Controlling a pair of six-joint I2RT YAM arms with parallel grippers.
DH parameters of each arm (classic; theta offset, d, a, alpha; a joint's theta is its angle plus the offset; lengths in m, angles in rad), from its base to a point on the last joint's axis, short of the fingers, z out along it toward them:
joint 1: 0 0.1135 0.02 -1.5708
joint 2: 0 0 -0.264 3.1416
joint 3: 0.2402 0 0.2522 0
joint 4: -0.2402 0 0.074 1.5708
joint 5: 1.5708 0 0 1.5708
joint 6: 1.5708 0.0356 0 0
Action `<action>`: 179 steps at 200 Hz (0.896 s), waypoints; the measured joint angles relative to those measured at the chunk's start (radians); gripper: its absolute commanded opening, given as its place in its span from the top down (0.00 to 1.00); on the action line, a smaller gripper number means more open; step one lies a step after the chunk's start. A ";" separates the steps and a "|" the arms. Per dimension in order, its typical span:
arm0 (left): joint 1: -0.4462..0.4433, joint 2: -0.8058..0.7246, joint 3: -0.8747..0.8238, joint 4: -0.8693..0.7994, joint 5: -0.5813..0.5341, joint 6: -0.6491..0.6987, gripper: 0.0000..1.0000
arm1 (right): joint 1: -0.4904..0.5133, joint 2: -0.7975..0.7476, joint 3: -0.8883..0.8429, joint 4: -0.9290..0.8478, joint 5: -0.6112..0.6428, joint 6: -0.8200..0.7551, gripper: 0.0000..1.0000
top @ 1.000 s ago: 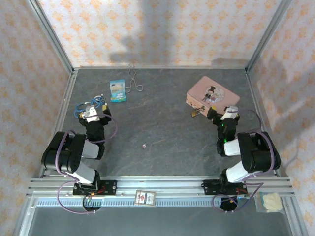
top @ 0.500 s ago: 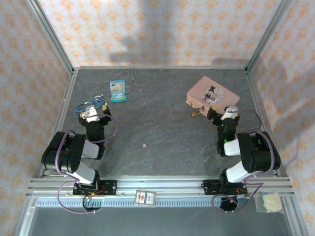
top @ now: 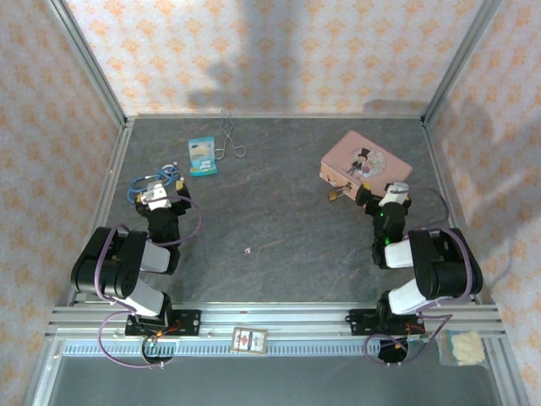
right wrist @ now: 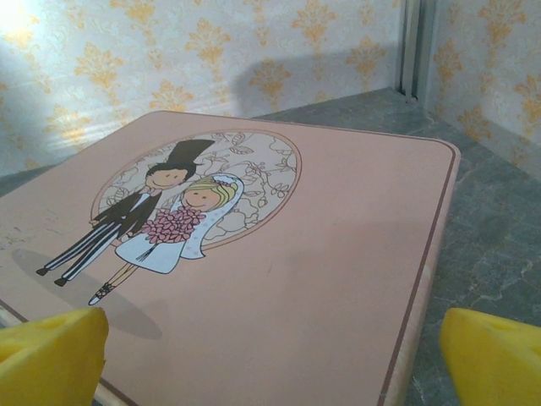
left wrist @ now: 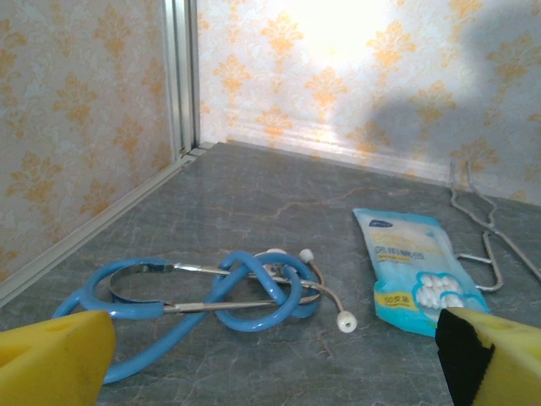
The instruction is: Unlock a padlock with a key
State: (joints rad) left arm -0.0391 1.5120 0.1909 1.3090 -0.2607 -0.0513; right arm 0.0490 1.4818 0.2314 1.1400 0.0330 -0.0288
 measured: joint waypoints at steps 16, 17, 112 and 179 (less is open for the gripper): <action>-0.009 -0.073 0.030 -0.097 -0.049 -0.002 0.01 | 0.015 -0.066 0.045 -0.102 0.026 0.001 0.03; -0.010 -0.078 0.032 -0.101 -0.052 -0.003 0.01 | 0.016 -0.069 0.048 -0.107 0.028 0.001 0.03; -0.098 -0.386 0.246 -0.678 0.045 -0.354 0.06 | 0.319 -0.198 0.477 -0.848 -0.037 0.197 0.29; -0.121 -0.430 0.209 -0.834 0.184 -0.581 0.03 | 0.793 0.077 0.668 -1.172 -0.183 0.331 0.45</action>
State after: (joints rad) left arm -0.1600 1.0821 0.4000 0.4747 -0.0765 -0.6323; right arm 0.8417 1.5589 0.8997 -0.0315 -0.1505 0.3023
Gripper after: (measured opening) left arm 0.959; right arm 0.562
